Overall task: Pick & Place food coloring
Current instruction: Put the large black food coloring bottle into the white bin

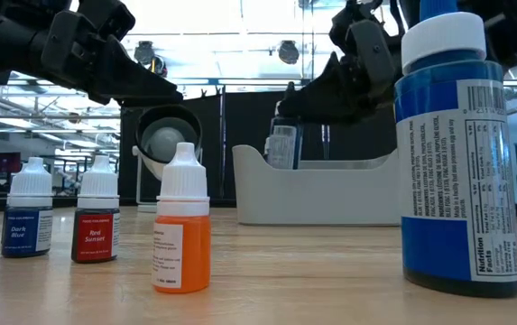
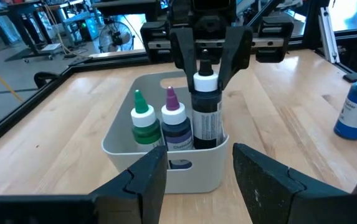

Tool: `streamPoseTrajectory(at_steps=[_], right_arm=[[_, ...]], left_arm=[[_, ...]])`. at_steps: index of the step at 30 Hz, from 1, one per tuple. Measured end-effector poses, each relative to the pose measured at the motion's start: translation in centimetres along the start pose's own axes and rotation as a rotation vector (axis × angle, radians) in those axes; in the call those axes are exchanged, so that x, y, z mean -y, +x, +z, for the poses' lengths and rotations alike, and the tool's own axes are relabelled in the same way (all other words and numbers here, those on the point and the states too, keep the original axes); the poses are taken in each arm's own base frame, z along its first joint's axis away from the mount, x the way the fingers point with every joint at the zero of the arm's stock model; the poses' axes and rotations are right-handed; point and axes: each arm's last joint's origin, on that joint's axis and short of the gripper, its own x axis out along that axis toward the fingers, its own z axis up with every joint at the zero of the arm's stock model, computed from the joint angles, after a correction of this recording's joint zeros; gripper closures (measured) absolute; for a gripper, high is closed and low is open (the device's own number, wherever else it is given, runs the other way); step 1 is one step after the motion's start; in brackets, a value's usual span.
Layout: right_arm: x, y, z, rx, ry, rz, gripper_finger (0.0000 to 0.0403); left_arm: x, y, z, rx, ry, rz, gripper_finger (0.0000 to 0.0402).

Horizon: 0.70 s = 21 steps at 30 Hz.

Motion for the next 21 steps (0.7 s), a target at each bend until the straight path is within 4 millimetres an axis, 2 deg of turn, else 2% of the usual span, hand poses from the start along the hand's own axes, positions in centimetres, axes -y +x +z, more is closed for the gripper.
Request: streamPoseTrajectory(at_steps=[12,21], right_arm=[[-0.2,1.0,-1.9,-0.052,-0.032,0.017,0.0282],[-0.6,1.7,-1.3,-0.054,-0.050,0.017,0.0264]], left_arm=[[0.0,0.0,0.0,0.000,0.010,0.000,0.0213],[0.0,0.0,-0.1,-0.007,0.018,0.000,0.0213]])
